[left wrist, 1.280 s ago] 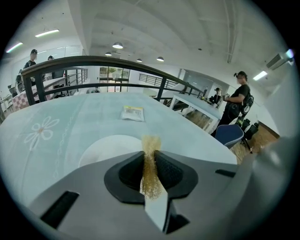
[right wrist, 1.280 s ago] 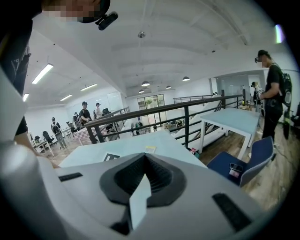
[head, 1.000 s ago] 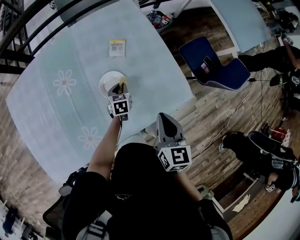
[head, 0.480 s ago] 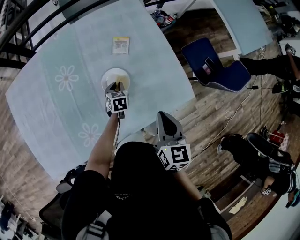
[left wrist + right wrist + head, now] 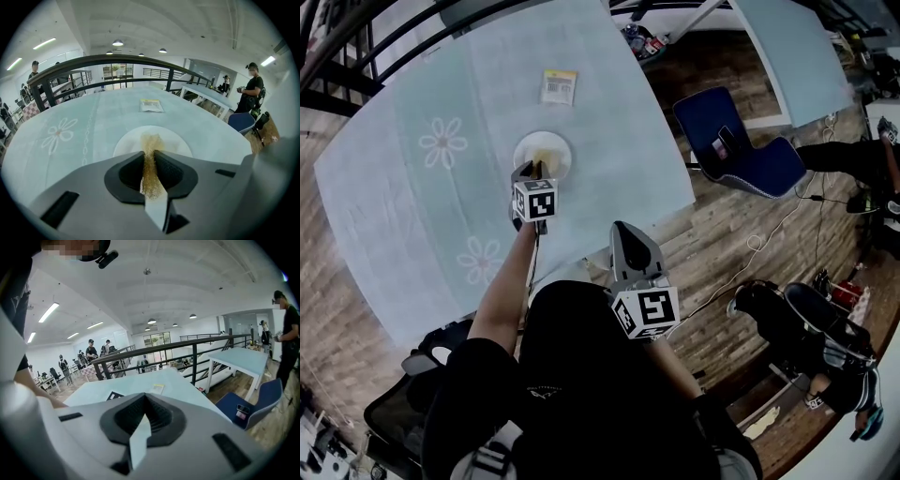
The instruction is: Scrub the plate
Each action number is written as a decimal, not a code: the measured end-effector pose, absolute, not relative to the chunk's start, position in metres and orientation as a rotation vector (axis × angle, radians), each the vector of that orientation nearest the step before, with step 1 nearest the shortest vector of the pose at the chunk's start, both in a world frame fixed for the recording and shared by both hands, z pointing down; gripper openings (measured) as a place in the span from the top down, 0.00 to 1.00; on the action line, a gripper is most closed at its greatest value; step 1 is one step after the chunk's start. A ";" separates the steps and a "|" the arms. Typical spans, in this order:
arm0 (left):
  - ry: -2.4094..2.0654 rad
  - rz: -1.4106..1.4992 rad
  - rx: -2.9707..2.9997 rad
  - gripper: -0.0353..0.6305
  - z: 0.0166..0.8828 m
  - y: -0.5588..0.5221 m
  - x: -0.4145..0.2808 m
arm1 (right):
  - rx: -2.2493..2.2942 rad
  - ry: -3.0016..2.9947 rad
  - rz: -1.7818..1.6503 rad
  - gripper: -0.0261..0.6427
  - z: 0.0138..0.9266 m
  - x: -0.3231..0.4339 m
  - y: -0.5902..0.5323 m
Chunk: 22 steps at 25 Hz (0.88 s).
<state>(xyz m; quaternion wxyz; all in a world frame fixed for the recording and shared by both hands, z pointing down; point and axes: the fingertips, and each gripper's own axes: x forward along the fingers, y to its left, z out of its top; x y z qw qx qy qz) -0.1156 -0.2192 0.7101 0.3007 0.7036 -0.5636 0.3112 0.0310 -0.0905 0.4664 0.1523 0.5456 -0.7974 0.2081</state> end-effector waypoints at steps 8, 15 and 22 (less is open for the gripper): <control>-1.559 0.834 1.820 0.85 0.711 -0.219 -0.147 | 1.545 -2.305 0.595 0.96 0.467 0.027 -0.094; -1.587 0.854 1.811 0.85 0.708 -0.220 -0.159 | 1.540 -2.312 0.598 0.96 0.468 0.026 -0.094; -1.625 0.883 1.815 0.85 0.705 -0.218 -0.170 | 1.542 -2.310 0.597 0.96 0.468 0.025 -0.095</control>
